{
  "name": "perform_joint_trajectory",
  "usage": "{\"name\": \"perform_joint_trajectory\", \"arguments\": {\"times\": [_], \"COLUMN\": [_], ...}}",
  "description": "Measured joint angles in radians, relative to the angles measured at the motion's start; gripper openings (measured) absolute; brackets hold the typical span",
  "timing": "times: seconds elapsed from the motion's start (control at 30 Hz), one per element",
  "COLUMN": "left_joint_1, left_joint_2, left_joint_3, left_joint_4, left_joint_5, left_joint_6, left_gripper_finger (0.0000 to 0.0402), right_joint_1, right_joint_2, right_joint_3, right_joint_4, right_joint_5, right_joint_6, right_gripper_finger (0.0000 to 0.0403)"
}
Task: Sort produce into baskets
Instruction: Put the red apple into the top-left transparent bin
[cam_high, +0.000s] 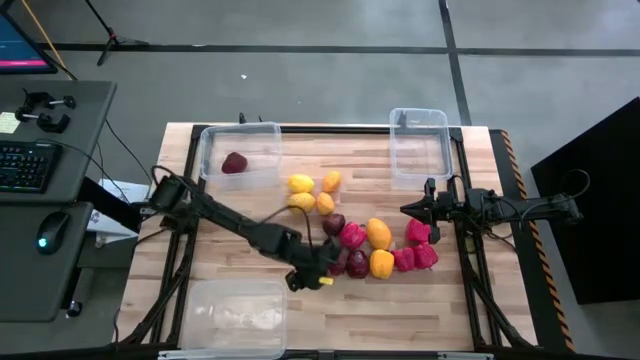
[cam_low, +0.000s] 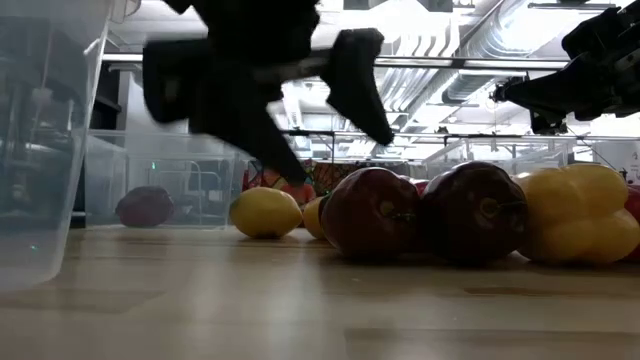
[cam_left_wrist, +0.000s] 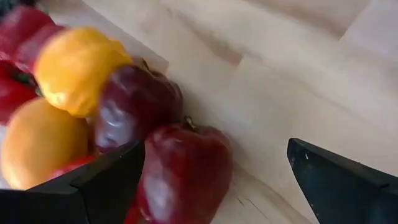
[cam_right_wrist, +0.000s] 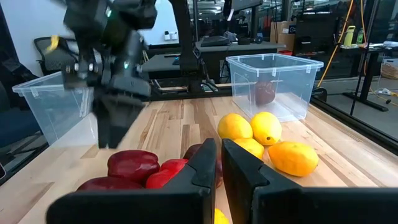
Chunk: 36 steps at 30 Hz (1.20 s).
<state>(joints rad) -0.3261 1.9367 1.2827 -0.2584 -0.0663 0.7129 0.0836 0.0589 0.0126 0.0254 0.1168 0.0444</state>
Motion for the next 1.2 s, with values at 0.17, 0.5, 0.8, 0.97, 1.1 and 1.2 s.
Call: {"name": "perform_joint_trajectory", "arguments": {"times": [0.17, 0.5, 0.8, 0.97, 1.1, 1.2], "left_joint_1": [-0.010, -0.001, 0.085, 0.135, 0.166, 0.185], "left_joint_2": [0.065, 0.059, 0.047, 0.048, 0.048, 0.048], "left_joint_3": [0.000, 0.000, 0.000, 0.000, 0.000, 0.000], "left_joint_4": [0.066, 0.064, 0.003, 0.020, 0.008, -0.003], "left_joint_5": [-0.122, -0.217, -0.044, 0.017, 0.070, 0.097], "left_joint_6": [0.009, 0.023, 0.022, 0.005, -0.028, -0.084], "left_gripper_finger": [0.0381, 0.0381, 0.0381, 0.0381, 0.0381, 0.0377], "right_joint_1": [0.000, 0.000, 0.000, 0.000, 0.000, 0.000], "right_joint_2": [0.000, 0.000, 0.000, 0.000, 0.000, 0.000], "right_joint_3": [0.000, 0.000, 0.000, 0.000, 0.000, 0.000], "right_joint_4": [0.000, 0.000, 0.000, 0.000, 0.000, 0.000], "right_joint_5": [0.000, 0.000, 0.000, 0.000, 0.000, 0.000], "right_joint_6": [0.000, 0.000, 0.000, 0.000, 0.000, 0.000], "right_gripper_finger": [0.0016, 0.0016, 0.0016, 0.0016, 0.0016, 0.0016]}}
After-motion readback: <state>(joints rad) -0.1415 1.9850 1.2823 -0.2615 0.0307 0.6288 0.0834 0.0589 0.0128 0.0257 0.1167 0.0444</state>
